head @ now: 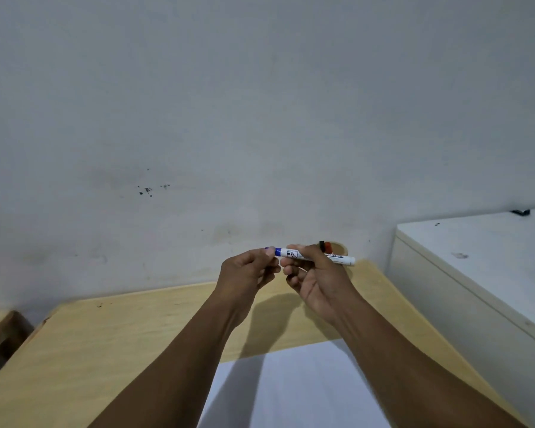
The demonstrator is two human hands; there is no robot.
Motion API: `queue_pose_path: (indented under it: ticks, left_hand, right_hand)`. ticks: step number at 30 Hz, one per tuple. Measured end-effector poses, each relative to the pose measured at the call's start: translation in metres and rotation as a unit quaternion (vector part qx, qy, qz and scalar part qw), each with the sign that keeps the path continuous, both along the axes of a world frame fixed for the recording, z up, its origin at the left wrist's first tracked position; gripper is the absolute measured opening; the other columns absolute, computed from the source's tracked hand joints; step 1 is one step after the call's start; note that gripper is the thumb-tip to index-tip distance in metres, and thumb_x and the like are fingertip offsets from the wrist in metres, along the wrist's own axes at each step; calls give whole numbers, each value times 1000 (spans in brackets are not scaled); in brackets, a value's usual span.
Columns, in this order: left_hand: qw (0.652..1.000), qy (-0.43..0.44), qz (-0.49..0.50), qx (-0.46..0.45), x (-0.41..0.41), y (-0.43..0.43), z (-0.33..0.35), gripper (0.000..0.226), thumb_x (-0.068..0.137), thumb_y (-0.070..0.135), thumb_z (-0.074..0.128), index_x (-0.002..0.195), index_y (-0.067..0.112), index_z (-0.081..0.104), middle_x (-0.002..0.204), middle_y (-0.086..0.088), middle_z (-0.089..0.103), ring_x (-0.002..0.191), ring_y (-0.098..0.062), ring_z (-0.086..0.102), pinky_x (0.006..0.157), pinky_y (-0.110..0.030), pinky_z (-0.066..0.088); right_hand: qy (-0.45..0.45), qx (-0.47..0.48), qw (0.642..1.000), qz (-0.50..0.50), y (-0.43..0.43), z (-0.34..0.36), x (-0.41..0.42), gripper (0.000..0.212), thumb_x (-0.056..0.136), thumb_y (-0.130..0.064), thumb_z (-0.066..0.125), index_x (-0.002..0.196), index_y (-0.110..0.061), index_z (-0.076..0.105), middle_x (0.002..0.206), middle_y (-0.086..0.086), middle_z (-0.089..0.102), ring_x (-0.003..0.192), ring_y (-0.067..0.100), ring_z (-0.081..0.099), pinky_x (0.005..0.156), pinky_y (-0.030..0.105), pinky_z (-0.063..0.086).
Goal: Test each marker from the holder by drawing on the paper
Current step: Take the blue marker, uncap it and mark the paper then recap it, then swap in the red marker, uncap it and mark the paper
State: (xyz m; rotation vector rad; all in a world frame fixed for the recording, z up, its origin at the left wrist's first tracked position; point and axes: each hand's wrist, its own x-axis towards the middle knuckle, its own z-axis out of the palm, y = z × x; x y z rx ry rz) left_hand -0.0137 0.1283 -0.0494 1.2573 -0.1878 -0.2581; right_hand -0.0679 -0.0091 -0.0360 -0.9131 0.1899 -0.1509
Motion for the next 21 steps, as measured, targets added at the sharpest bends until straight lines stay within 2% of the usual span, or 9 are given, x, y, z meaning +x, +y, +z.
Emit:
queue_pose_path:
  ticks: [2, 4, 7, 9, 12, 15, 18, 21]
  left_hand:
    - [999, -26, 7, 24, 5, -5, 4, 26, 92, 21, 71, 103, -3, 75, 96, -20, 70, 84, -25, 67, 78, -29, 54]
    - [997, -54, 29, 52, 11, -9, 11, 17, 93, 20, 70, 94, 4, 77, 89, -16, 71, 82, -26, 67, 76, -32, 54]
    - [991, -84, 91, 49, 22, -16, 30, 13, 95, 16, 68, 88, 8, 75, 83, -10, 72, 74, -25, 71, 75, -34, 58]
    - [984, -108, 133, 45, 35, -19, 45, 11, 96, 13, 66, 88, 8, 73, 84, -11, 72, 71, -24, 72, 76, -33, 61]
    - [965, -170, 172, 99, 55, -25, 59, 10, 94, 16, 67, 86, 14, 74, 82, -8, 75, 73, -24, 76, 80, -37, 61]
    - [934, -232, 176, 209, 62, -38, 59, 10, 91, 20, 68, 83, 18, 75, 80, -8, 78, 72, -16, 77, 72, -30, 60]
    - [908, -272, 143, 283, 63, -60, 51, 9, 92, 19, 69, 85, 16, 73, 80, -5, 77, 70, -13, 75, 59, -13, 51]
    - [873, -308, 85, 369, 68, -79, 39, 8, 91, 22, 70, 86, 17, 75, 76, 0, 76, 75, -15, 73, 67, -22, 54]
  right_hand:
    - [-9, 15, 1000, 6, -5, -1, 5, 11, 95, -14, 61, 93, -5, 67, 72, 13, 69, 53, 16, 61, 51, 23, 43]
    - [-6, -15, 999, 30, -10, 2, 9, 19, 96, -24, 64, 101, -5, 66, 76, 12, 70, 54, 16, 61, 49, 23, 41]
    - [52, -129, 989, 50, -33, 8, 12, 42, 90, -42, 73, 105, -4, 63, 72, 12, 68, 49, 17, 55, 41, 22, 36]
    - [93, -222, 970, 16, -58, 8, 11, 38, 87, -39, 76, 100, -5, 67, 68, 10, 65, 43, 13, 50, 36, 19, 32]
    - [96, -326, 935, -96, -95, 6, 10, 19, 90, -24, 72, 87, -5, 70, 70, 12, 65, 41, 13, 49, 37, 21, 33]
    - [97, -434, 878, -177, -115, 3, 17, 9, 87, -17, 69, 92, -9, 70, 73, 13, 71, 45, 19, 55, 49, 27, 42]
    - [81, -541, 822, -154, -121, -3, 24, 20, 81, -21, 72, 101, -18, 68, 77, 8, 70, 63, 21, 63, 62, 27, 45]
    - [79, -607, 785, -98, -120, -11, 34, 26, 80, -27, 74, 106, -26, 68, 76, -4, 65, 71, 16, 62, 66, 27, 44]
